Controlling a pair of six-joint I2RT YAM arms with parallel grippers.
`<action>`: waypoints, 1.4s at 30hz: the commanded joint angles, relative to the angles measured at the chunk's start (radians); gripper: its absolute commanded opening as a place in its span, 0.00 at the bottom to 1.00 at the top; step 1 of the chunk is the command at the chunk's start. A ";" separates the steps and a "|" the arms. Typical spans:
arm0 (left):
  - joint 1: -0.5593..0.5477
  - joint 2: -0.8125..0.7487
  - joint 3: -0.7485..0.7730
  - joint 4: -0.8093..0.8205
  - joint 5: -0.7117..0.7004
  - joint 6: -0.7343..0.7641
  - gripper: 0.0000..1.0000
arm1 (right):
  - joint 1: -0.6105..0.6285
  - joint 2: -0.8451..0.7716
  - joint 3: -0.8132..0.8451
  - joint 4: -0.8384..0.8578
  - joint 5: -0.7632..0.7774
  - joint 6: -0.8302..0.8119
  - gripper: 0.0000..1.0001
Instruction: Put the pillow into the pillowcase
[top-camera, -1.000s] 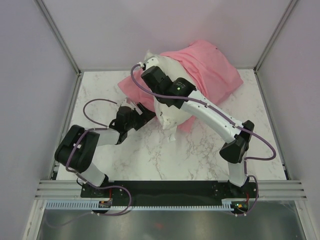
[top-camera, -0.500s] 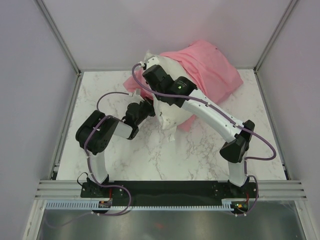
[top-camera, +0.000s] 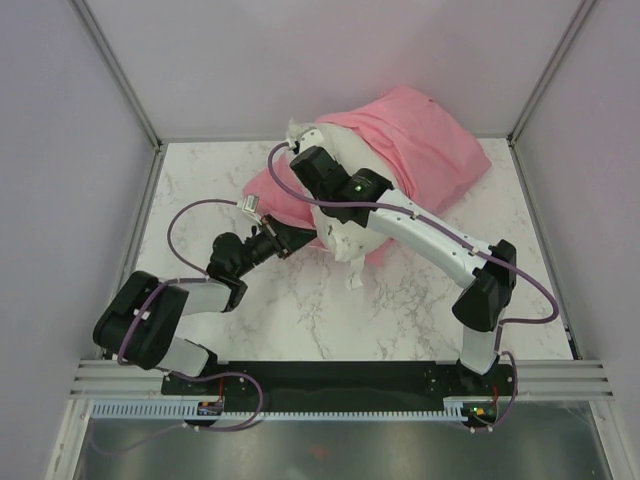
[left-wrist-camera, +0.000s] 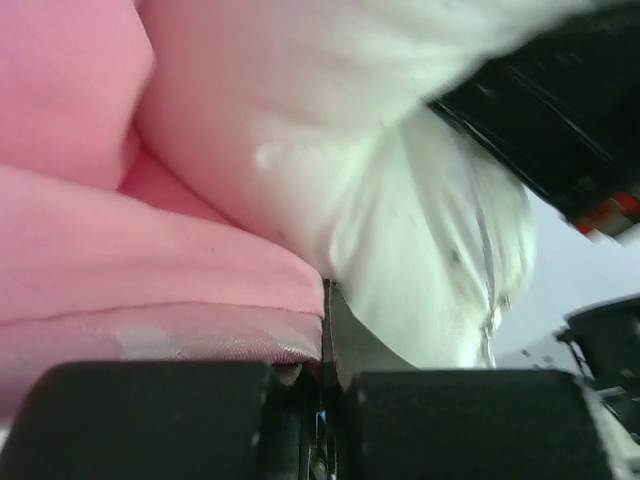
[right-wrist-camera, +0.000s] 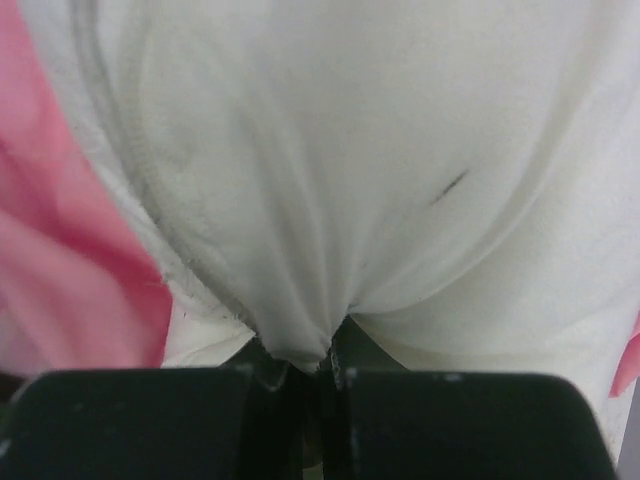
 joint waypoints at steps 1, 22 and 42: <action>0.013 -0.201 -0.040 0.197 0.188 -0.165 0.02 | -0.084 0.003 -0.037 0.077 0.114 -0.001 0.00; 0.210 -0.975 0.276 -1.266 0.054 0.309 0.02 | -0.207 0.041 -0.217 0.186 0.212 0.039 0.00; 0.213 -1.044 0.425 -1.647 -0.252 0.532 0.02 | -0.371 -0.044 -0.627 0.212 0.493 0.352 0.00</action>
